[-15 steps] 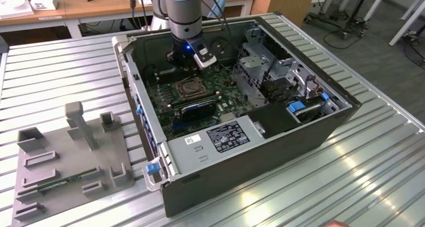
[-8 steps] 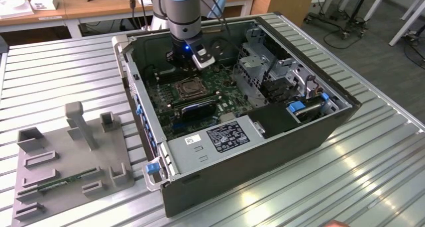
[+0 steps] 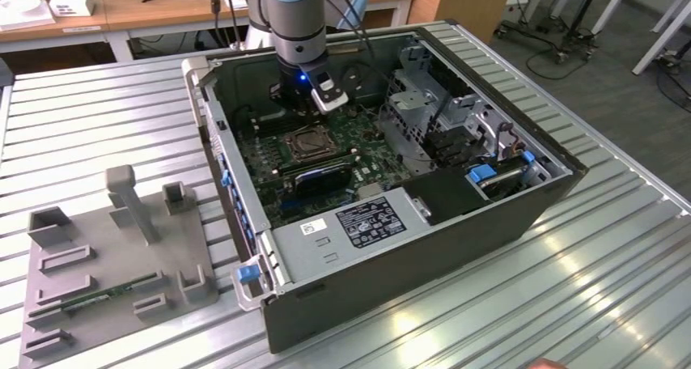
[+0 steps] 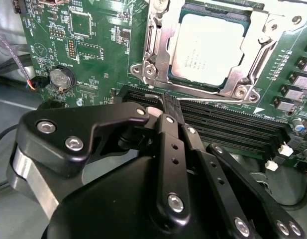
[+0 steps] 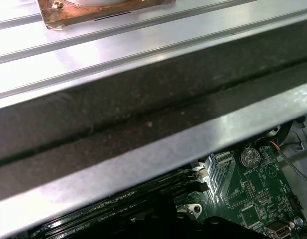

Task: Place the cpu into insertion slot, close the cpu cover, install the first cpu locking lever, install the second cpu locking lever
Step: 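Install the first cpu locking lever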

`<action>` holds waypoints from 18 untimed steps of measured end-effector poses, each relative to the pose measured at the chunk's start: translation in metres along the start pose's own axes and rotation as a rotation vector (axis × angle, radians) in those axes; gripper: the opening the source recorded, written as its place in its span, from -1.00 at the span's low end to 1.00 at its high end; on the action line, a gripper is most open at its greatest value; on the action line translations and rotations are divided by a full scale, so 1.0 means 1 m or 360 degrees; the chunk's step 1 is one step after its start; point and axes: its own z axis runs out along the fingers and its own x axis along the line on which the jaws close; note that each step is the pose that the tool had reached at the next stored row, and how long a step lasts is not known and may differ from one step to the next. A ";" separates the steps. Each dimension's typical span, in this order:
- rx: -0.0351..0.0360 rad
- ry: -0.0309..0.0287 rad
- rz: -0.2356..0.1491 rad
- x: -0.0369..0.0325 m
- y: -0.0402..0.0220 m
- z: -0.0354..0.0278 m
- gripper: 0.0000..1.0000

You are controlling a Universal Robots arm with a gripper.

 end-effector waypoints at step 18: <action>-0.0007 -0.00086 0.0002 0.0028 0.0026 0.0006 -0.79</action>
